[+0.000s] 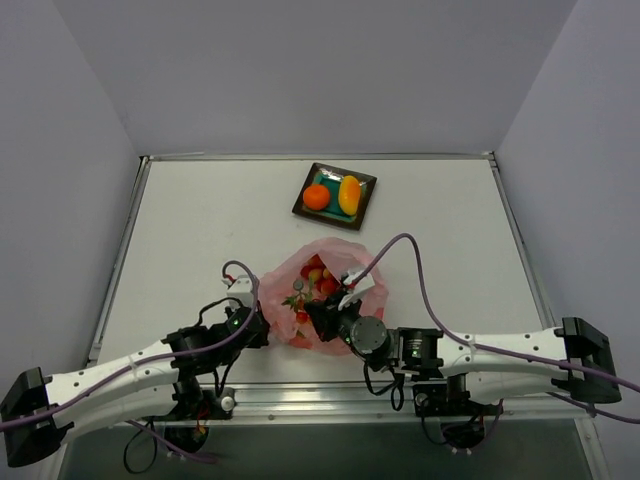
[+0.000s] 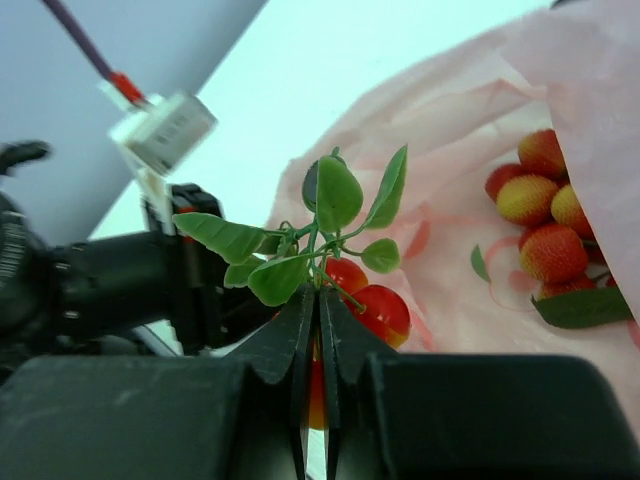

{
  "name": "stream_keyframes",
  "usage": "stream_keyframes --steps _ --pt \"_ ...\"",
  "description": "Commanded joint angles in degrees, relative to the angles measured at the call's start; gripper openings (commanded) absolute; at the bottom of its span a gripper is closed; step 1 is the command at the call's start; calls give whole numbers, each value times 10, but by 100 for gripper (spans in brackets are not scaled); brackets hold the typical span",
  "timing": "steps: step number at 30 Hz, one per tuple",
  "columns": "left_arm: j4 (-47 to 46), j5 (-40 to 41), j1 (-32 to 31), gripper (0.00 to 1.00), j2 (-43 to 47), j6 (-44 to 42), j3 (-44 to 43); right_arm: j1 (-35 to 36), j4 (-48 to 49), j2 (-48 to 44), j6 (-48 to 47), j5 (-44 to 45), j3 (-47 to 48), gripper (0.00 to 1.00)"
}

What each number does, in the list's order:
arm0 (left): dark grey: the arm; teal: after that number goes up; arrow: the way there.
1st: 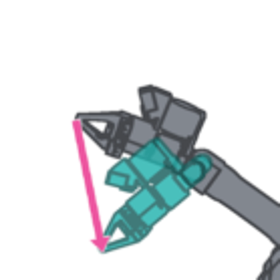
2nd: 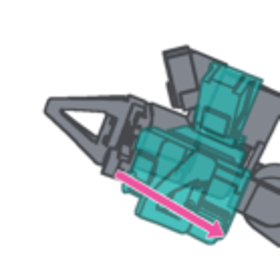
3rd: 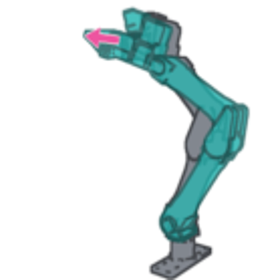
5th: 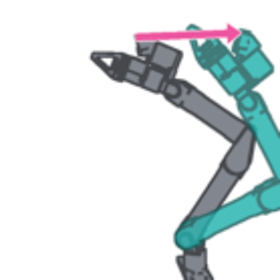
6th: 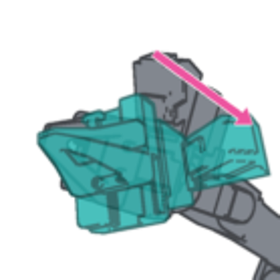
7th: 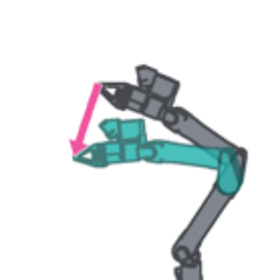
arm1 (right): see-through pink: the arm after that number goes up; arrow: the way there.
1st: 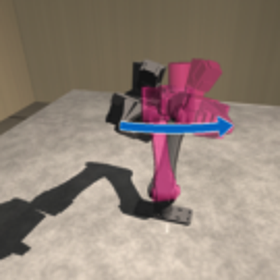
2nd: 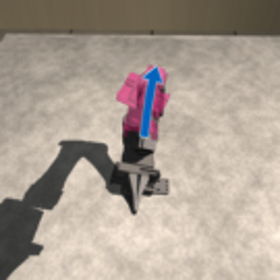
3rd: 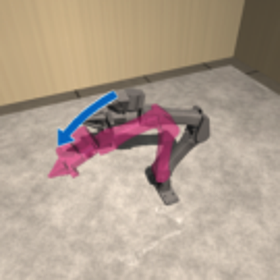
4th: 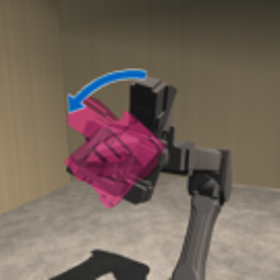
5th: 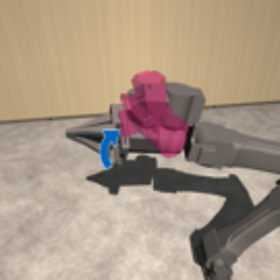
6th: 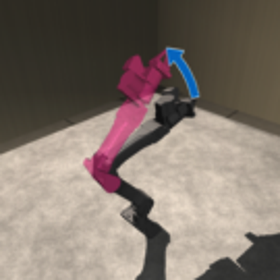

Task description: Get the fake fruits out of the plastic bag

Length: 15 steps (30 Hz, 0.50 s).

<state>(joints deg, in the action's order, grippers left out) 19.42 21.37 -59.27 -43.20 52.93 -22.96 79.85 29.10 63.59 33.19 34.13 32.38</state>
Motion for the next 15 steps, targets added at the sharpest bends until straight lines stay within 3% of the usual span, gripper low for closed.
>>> stream_keyframes --steps 1,6,15 --pt "-30 -10 -4 2 -13 -5 -19 4 -4 -38 -25 -10 50 0" --pt "-66 -27 -4 2 -32 3 1 -20 6 -41 -97 -40 125 0" --pt "-98 -38 -7 2 -48 18 35 -248 2 100 -153 -163 308 0"
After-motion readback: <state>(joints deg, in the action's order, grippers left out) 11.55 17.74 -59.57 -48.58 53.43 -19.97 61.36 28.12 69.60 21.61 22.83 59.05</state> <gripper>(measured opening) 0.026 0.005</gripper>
